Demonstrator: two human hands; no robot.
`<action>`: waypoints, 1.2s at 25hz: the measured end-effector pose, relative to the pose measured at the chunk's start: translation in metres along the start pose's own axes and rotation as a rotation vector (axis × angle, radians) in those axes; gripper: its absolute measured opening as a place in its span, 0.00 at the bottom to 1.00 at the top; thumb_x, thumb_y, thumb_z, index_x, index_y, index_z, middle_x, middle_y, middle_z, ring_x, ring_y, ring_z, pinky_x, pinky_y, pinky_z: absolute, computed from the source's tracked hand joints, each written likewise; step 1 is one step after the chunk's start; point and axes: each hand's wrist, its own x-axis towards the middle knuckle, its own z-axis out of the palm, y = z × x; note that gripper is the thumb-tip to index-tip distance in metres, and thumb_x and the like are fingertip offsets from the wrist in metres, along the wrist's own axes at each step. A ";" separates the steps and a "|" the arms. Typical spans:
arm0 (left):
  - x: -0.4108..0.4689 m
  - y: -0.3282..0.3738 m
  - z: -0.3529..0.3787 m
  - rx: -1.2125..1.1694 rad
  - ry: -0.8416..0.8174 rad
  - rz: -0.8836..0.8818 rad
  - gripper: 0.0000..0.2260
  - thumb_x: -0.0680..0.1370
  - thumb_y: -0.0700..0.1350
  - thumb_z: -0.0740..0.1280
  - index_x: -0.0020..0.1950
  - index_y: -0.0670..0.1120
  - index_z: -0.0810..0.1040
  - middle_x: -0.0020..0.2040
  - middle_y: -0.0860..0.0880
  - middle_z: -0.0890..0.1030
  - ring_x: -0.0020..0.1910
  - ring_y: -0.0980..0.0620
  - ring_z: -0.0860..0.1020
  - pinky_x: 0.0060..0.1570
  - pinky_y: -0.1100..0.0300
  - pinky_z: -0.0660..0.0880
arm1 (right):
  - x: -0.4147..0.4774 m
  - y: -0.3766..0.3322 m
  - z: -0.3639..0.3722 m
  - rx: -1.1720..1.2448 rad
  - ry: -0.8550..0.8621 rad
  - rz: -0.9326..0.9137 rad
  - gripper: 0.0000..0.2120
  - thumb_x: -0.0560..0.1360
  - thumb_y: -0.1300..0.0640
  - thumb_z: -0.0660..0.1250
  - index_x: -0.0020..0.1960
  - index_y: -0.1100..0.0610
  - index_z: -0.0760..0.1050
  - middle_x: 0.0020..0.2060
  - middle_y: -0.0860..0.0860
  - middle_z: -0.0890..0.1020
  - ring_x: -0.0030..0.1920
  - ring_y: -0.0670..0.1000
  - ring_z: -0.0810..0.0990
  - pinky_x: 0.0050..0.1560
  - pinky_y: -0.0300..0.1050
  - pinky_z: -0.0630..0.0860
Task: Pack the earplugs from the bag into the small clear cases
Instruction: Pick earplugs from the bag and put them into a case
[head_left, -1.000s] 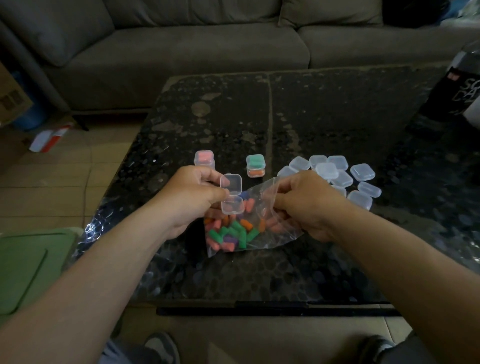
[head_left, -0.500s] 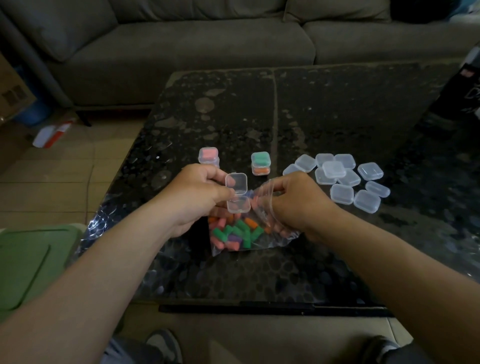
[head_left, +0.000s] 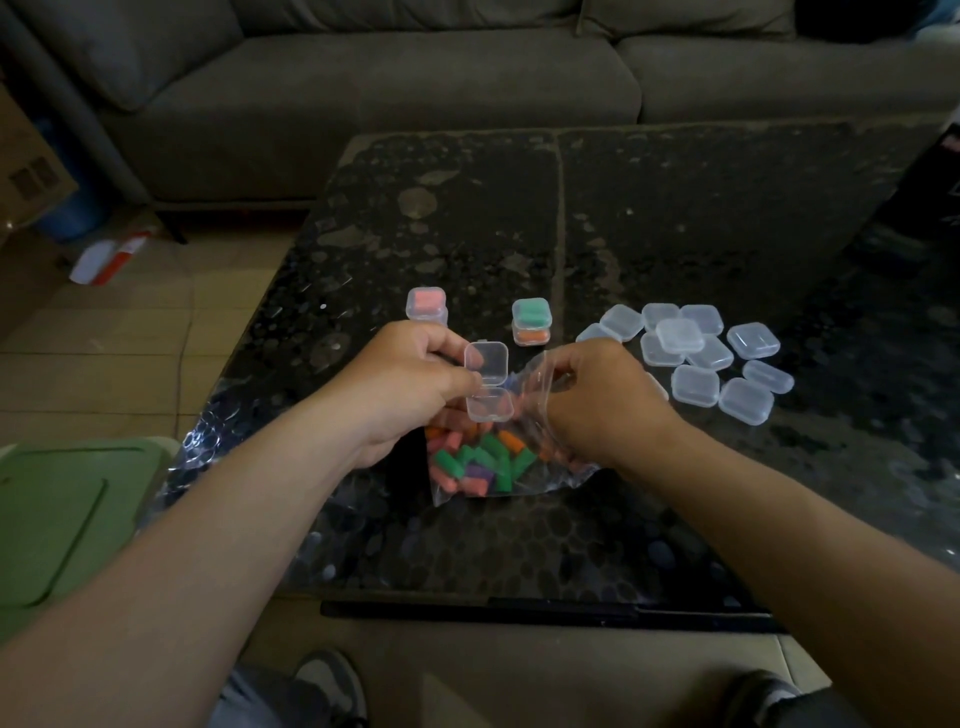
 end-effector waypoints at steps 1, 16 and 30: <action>0.000 0.000 0.000 0.001 0.001 -0.001 0.07 0.77 0.35 0.72 0.48 0.47 0.84 0.50 0.41 0.86 0.49 0.44 0.87 0.54 0.41 0.83 | -0.001 0.000 -0.001 0.000 0.005 -0.011 0.08 0.75 0.50 0.75 0.53 0.49 0.83 0.41 0.47 0.85 0.41 0.46 0.85 0.41 0.46 0.85; -0.009 0.007 -0.001 -0.011 -0.018 -0.006 0.05 0.79 0.34 0.71 0.50 0.43 0.82 0.51 0.41 0.86 0.45 0.46 0.88 0.45 0.47 0.84 | -0.020 -0.003 -0.039 -0.036 0.135 -0.167 0.07 0.76 0.58 0.72 0.43 0.47 0.81 0.39 0.46 0.82 0.40 0.46 0.83 0.39 0.46 0.84; -0.023 0.020 0.009 -0.161 -0.053 0.037 0.05 0.79 0.35 0.71 0.53 0.42 0.83 0.47 0.42 0.87 0.44 0.45 0.87 0.34 0.58 0.80 | -0.030 -0.010 -0.046 0.083 0.269 -0.459 0.02 0.72 0.56 0.70 0.43 0.50 0.78 0.37 0.46 0.81 0.39 0.46 0.82 0.39 0.47 0.82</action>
